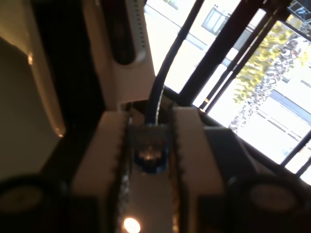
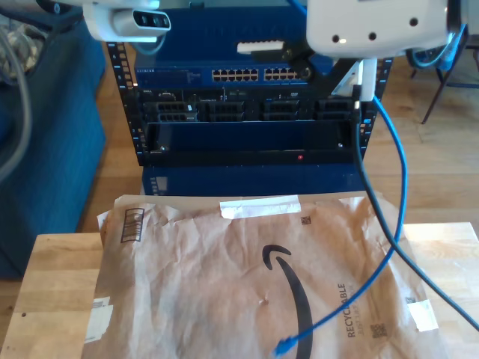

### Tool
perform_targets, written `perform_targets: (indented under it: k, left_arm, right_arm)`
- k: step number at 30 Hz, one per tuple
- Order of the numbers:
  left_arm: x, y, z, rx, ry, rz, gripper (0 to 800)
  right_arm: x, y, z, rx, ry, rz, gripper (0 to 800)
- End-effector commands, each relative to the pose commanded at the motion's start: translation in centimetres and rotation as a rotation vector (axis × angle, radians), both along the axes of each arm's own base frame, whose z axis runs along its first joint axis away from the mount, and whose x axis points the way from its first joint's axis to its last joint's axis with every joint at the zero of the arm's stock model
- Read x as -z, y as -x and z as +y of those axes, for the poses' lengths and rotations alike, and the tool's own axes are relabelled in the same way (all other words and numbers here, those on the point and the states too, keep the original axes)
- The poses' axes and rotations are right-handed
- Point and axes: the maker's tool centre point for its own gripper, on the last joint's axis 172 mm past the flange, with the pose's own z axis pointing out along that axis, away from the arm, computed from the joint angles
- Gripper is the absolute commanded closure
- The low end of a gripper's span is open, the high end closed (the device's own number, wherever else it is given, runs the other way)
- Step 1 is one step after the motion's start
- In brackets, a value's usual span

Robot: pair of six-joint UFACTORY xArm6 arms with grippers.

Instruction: Grab the cable and plug it in

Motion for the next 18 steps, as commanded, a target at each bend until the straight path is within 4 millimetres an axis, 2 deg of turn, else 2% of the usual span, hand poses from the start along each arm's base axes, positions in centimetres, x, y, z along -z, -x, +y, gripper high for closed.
perform_targets:
  k: [4, 9, 14, 18]
  left_arm:
    - [0.1, 0.1, 0.0, 0.005, 0.0, 0.003, 768]
    - [0.0, 1.1, -0.2, 0.044, 0.005, 0.003, 768]
    - [1.9, 2.3, -1.4, 0.094, -0.064, 0.015, 767]
    - [1.9, 2.6, -1.7, 0.105, -0.066, 0.012, 767]
  right_arm:
    - [0.0, 0.4, 0.2, -0.013, 0.001, 0.004, 107]
    - [0.0, 0.4, 0.3, -0.014, 0.001, 0.006, 155]
    - [-0.1, 0.5, 0.2, -0.013, -0.002, 0.003, 183]
    - [0.0, 0.4, 0.2, -0.013, -0.001, 0.006, 211]
